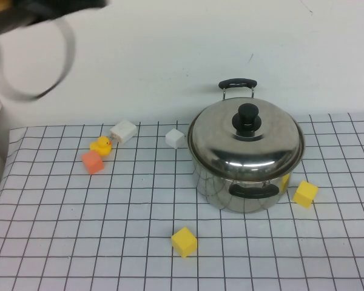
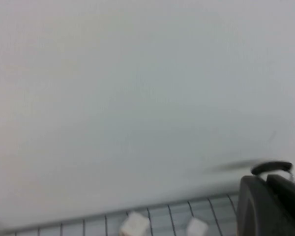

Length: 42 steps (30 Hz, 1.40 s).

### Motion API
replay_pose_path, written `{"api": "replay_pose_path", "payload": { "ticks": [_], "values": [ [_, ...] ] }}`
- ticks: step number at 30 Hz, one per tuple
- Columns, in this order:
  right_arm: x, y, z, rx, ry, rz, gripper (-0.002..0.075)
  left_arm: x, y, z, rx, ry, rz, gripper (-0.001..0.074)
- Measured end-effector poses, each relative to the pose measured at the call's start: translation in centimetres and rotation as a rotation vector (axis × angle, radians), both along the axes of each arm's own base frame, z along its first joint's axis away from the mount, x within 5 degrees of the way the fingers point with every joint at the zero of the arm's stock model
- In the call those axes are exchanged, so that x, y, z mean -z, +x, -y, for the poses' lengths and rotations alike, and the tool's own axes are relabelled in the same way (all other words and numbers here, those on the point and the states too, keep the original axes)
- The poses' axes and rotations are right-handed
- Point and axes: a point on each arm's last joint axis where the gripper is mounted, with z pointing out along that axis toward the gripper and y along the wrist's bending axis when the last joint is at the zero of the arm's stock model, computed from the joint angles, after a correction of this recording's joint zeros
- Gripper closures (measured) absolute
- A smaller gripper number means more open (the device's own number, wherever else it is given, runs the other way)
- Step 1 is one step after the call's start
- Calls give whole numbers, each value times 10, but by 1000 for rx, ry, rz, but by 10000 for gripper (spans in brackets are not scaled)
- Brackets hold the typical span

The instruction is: Cover the pot

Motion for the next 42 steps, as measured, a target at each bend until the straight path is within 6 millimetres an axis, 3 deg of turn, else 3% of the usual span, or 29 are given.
{"api": "replay_pose_path", "payload": {
  "ticks": [11,16,32,37,42],
  "values": [
    [0,0,0,0,0,0,717,14,-130,-67,70,-264,-53,736],
    [0,0,0,0,0,0,717,19,-173,-92,74,-325,-26,736],
    [0,0,0,0,0,0,717,26,-244,-138,72,-422,124,736],
    [0,0,0,0,0,0,717,49,-272,-147,85,-480,314,736],
    [0,0,0,0,0,0,717,87,-260,-127,141,-479,535,736]
  ]
}}
